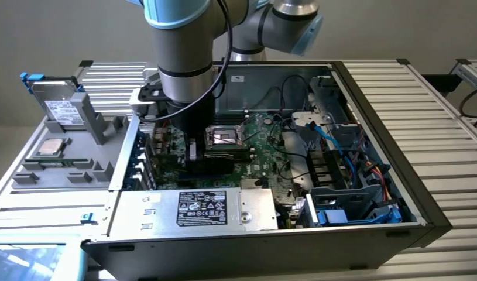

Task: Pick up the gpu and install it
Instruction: 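Insert the gpu into the slot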

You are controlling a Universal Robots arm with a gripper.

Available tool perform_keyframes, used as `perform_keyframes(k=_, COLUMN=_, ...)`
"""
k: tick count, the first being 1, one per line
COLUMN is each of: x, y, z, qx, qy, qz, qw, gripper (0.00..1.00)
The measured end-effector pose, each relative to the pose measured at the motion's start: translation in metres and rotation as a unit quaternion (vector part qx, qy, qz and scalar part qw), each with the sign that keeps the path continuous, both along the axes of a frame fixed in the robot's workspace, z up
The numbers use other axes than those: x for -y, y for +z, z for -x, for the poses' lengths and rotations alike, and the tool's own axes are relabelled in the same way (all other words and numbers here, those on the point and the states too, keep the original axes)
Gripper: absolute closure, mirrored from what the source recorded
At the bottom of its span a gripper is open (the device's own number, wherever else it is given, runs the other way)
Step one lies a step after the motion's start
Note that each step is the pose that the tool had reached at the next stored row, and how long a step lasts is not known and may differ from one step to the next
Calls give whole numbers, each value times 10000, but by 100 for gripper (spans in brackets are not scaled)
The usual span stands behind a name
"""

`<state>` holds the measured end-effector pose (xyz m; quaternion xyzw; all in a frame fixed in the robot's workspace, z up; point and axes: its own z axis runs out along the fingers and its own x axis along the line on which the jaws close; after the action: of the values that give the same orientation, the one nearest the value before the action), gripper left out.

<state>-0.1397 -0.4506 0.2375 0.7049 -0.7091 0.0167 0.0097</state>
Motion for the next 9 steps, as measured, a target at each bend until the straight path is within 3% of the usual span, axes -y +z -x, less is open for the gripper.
perform_keyframes(k=9, x=0, y=-1, z=1, qx=0, qy=29, qz=0, qw=10000, gripper=71)
